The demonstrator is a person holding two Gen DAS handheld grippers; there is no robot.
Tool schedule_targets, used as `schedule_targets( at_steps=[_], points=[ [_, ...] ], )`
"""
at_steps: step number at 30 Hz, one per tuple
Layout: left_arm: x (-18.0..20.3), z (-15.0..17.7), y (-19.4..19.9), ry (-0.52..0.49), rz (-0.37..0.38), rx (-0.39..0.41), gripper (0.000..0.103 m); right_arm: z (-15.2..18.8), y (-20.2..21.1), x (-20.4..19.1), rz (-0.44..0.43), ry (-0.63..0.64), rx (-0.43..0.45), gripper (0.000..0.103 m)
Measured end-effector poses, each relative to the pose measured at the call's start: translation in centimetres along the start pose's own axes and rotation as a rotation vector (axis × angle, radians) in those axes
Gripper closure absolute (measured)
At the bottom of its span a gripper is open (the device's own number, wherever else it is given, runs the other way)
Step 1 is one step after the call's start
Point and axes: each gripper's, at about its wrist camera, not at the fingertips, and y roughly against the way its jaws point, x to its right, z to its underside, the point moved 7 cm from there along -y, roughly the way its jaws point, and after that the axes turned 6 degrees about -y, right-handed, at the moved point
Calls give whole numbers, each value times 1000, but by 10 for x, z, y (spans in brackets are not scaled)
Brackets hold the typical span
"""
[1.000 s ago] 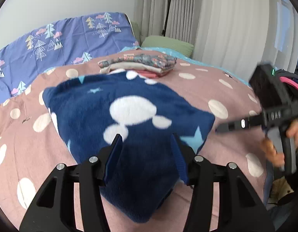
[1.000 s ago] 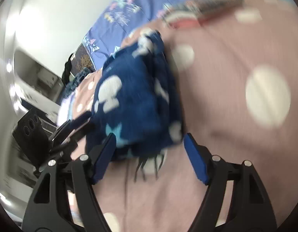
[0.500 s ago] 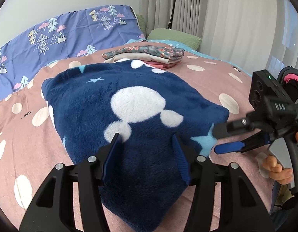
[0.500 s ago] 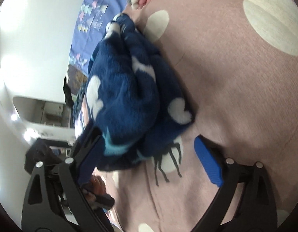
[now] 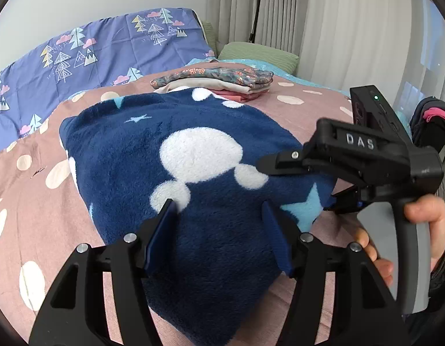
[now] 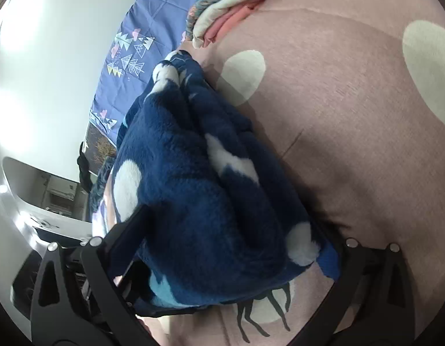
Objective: Fold small clothes
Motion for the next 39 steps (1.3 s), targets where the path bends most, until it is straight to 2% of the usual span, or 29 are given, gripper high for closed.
schedule_targets(
  at_steps=[6,10,15,17,19,21,23,24,25,26,28,31,36,39],
  points=[
    [-2,-1,2,21,27,9,40,2,0,0,-9,16,-3,7],
    [-3,-1,3,18,28,10,40,2,0,-1,-10,22,-2,7],
    [-9,-2,14,54,62,24,39,3,4,2,-26,34,-16,7],
    [-19,-4,23,90,64,41,38,4,5,2,-36,36,-24,7],
    [-38,-4,29,145,19,62,25,5,6,4,-39,37,-27,7],
    [-60,-2,30,233,4,78,22,8,7,4,-36,27,-22,7],
    [-75,4,22,343,63,59,22,11,9,4,-24,14,-4,6],
    [-76,6,17,363,75,45,22,12,9,4,-19,16,3,6],
    [-76,11,8,367,78,14,21,13,9,3,-14,21,8,5],
    [-74,15,0,346,64,-9,15,13,9,3,-11,23,11,5],
    [-74,22,-10,361,63,-12,9,13,7,4,-9,19,7,5],
    [-83,33,-22,517,182,-31,7,11,6,5,-6,4,10,4],
    [-89,32,-23,526,201,-19,4,8,1,0,8,11,48,2],
    [-97,21,-22,505,171,-11,4,9,2,0,-1,13,50,3]
  ],
)
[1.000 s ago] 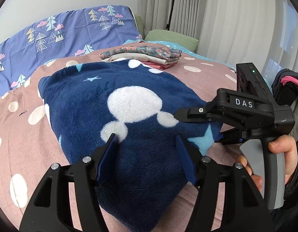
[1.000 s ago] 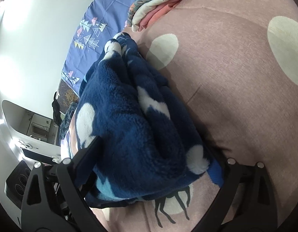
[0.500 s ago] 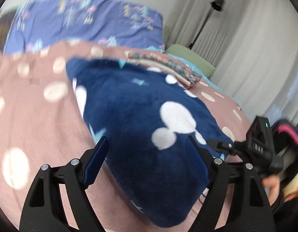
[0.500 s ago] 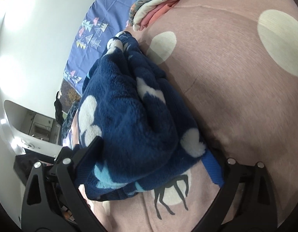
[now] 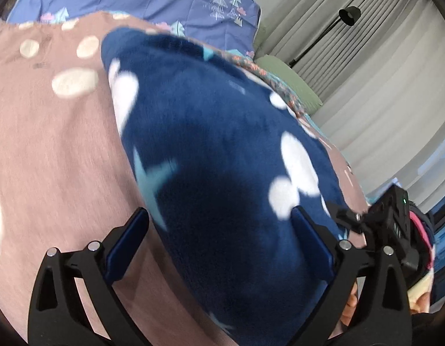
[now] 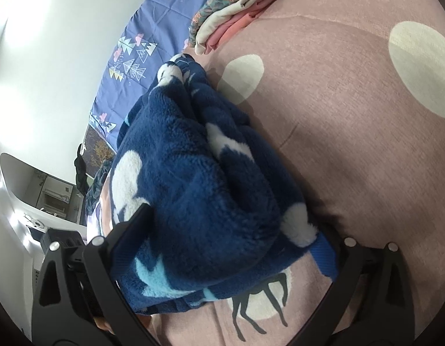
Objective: Fold small clothes
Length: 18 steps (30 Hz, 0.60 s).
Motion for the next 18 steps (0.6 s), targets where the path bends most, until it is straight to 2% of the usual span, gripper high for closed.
schedule_targets(
  at_steps=[3,7,9,11,15,18],
  points=[
    [-11,-23,0,26,-38,31,4,0,0,1,-8,4,-2,3],
    [-42,-54,-6,129,-73,64,4,1,1,1,-10,20,2,4],
    [-54,-65,-15,164,-70,58,4,2,2,2,-10,26,7,4],
    [-71,-77,-26,176,-121,47,4,3,2,2,-7,31,14,4],
    [-98,-95,-42,197,-163,36,1,5,3,1,2,33,27,3],
    [-110,-103,-52,222,-155,28,1,5,3,1,0,26,32,3]
  ],
)
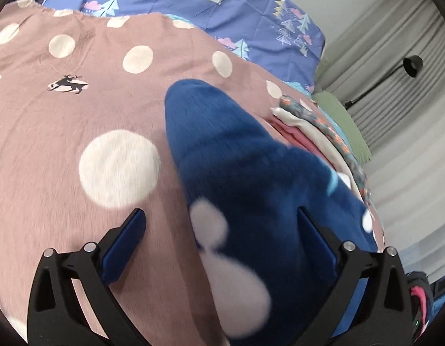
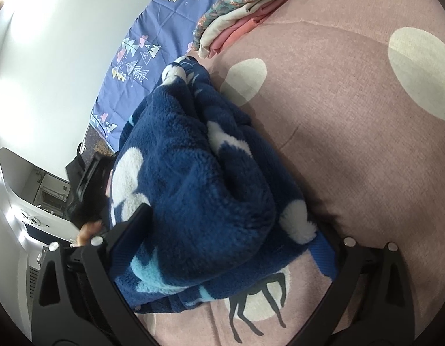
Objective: Fold small clothes
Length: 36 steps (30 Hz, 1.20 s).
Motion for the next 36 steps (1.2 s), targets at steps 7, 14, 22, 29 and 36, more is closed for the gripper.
schedule_targets(
  at_steps=[7,14,22,29,36],
  points=[
    [3,-21,-27,-88,1,-31,1,-1,0,0,1,-36,15,2],
    [8,-25,-36,-144,45,-45,6,-6,0,-5,0,-19,58,23],
    [50,-34,26,-267,130,70,53,-21,23,-39,-58,151,67,58],
    [81,-46,104,-373,72,216,53,-46,45,-87,-92,332,146,61],
    [76,-67,165,-363,4,331,53,-68,45,-139,-162,478,159,61]
  ],
)
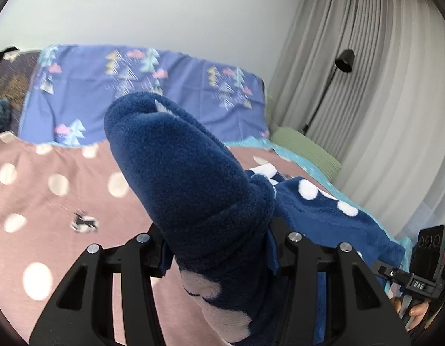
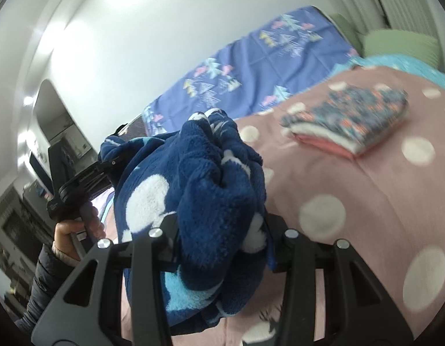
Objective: Fold small clothes
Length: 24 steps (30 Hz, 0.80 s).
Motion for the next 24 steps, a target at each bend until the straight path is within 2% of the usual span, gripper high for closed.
schedule_targets(
  at_steps=[4,11,15,19,24],
  points=[
    [-22,-17,17,15,-61,22,53,-25,-26,-21,-33,92,-11,61],
    [-66,-33,17,39,-142,50,53,-60,-83,-59,-89,219,-39,61],
    [-101,-39,4,68,-197,42,53,-83,-141,-74,-90,251,-95,61],
    [-130,-41,-15,55,-267,27,53,-98,-196,-86,-67,298,-128,62],
    [-169,-40,-44,68,-349,12,53,-106,-261,-94,-31,345,-163,62]
  ],
)
